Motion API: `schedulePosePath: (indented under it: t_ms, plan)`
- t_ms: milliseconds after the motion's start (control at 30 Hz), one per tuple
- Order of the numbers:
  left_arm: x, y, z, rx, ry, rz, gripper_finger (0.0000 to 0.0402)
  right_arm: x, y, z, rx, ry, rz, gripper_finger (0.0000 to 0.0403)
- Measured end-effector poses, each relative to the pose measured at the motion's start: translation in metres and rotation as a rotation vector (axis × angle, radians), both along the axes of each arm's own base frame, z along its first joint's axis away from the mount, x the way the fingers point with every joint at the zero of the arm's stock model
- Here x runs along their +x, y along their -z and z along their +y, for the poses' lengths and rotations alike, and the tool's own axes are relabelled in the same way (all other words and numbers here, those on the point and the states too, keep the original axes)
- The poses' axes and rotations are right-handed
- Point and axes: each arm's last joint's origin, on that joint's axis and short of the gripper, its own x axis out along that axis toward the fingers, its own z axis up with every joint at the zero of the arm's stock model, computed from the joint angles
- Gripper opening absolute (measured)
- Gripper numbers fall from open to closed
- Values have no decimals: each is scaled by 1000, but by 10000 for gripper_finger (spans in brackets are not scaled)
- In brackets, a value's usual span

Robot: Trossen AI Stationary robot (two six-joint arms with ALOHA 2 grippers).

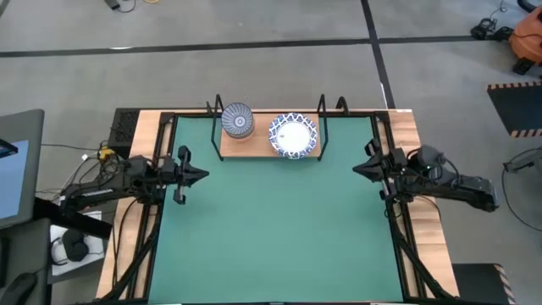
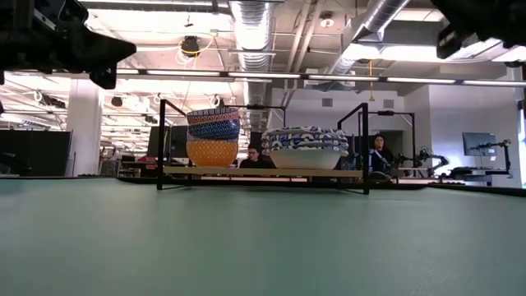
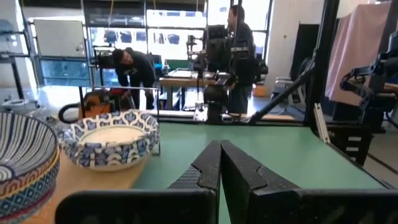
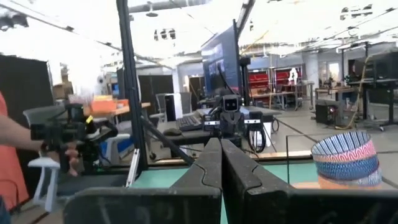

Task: Place and stack bowls onto a shelf
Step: Return to Home Position

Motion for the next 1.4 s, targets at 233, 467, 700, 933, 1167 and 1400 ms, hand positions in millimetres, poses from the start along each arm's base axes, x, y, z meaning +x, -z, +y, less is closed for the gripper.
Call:
schedulePosePath:
  t_ms: [233, 467, 700, 933, 1167, 1400]
  plan:
    - [1, 3, 0, 10, -2, 14, 0, 1, 30, -1, 101, -8, 35, 17]
    - [5, 18, 0, -29, 11, 31, 0, 9, 54, 3, 132, -67, 88, 17]
    - [4, 18, -1, 7, 11, 23, 0, 12, 65, 10, 147, -146, 121, 21]
    - [5, 18, -2, 6, 16, 22, 0, 13, 70, 11, 20, -128, 149, 20]
    - [5, 18, -4, -20, 23, 21, 0, 13, 74, 7, -14, -75, 186, 21]
    - [6, 18, -9, -51, 58, 20, 0, 13, 75, 12, -25, -151, 194, 22]
